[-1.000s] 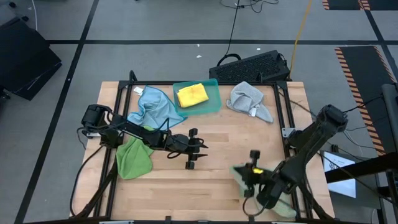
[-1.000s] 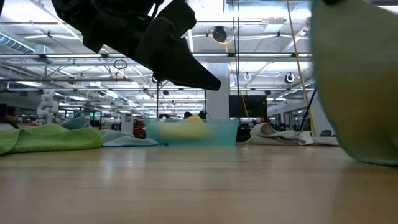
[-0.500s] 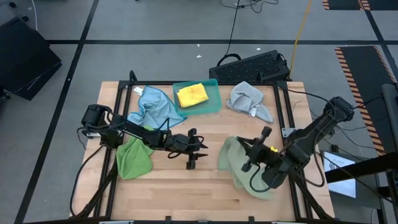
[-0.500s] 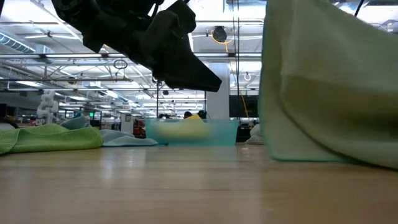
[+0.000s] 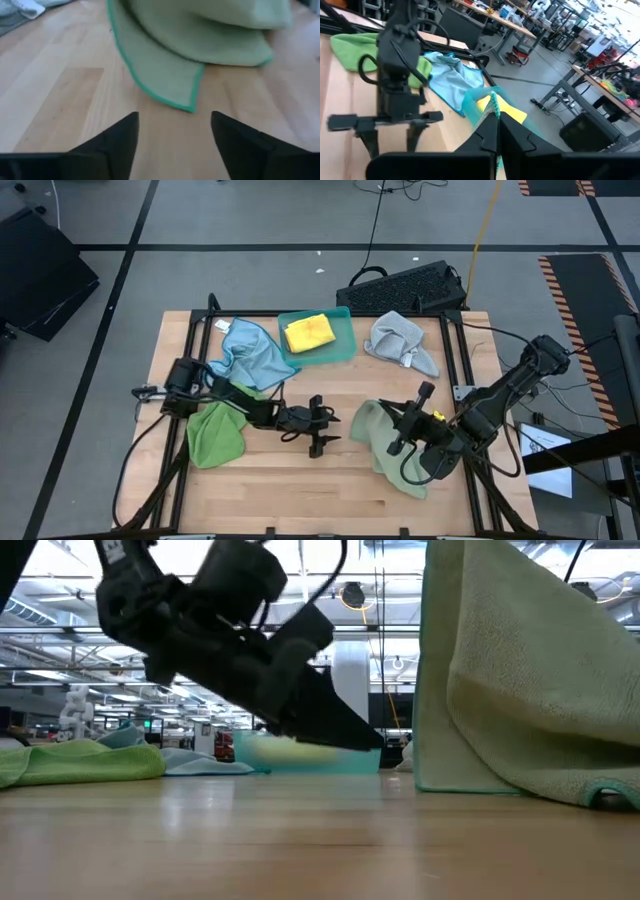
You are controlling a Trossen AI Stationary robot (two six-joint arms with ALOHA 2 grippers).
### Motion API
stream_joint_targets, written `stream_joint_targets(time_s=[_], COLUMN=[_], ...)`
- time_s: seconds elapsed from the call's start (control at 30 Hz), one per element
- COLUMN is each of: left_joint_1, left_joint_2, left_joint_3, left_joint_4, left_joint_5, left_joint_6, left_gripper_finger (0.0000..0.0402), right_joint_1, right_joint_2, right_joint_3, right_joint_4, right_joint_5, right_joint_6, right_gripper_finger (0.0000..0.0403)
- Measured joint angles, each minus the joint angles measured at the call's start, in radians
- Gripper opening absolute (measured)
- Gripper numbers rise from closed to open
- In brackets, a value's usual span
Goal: Fold microfiber towels
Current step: Fold the light green microfiber cloth
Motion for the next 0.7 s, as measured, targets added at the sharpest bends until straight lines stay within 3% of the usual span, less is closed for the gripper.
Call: stream_joint_targets(time_s=[0.17,0.47,0.6,0.7], left_joint_1=[0.020,0.056,0.062,0.063], left_joint_2=[0.088,0.181,0.182,0.182], left_joint_3=[0.097,0.305,0.312,0.312], left_joint_4=[-0.012,-0.266,-0.279,-0.301], left_joint_5=[0.066,0.146,0.158,0.140], left_joint_6=[-0.003,-0.077,-0.076,-0.099], left_gripper_finger=[0.0290,0.0287,0.0232,0.0147], right_joint_1=[0.000,0.001,0.001,0.001], right_joint_2=[0.000,0.000,0.000,0.000], right_joint_3=[0.000,0.000,0.000,0.000], right_joint_4=[0.000,0.000,-0.001,-0.002], right_joint_5=[-0.019,-0.021,-0.021,-0.021], right_joint_6=[0.000,-0.003,-0.007,-0.007], right_gripper_finger=[0.0003,0.0003,0.0003,0.0004])
